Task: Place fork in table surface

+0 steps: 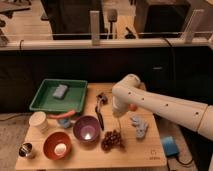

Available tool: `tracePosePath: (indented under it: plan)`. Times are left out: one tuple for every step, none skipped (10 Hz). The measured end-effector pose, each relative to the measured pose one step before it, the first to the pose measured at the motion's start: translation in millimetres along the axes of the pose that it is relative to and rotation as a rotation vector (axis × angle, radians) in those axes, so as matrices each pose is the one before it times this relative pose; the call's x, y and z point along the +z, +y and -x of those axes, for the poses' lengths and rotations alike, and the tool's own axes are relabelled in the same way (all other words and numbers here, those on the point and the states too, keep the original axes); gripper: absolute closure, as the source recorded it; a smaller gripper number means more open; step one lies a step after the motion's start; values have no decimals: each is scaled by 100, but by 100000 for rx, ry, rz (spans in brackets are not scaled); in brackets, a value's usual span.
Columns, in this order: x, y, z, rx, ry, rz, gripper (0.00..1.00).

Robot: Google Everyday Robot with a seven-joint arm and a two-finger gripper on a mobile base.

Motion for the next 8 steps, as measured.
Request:
tracePosePath:
  plan:
    - [-1121,-196,45,-924,89,-513,98]
    - [-821,-256,-16,-806,-45,-776,98]
    - [-1315,-72,10,-606,-33,-1149,98]
    - [-968,66,51,-254,139,-449,98]
    - [-502,-117,41,-579,-30,44,98]
    - [-171,-77,-38,-243,138,63,98]
    - [-974,-242,-110,-1516,349,1999,98]
    - [-34,13,-165,-619,314,946,98]
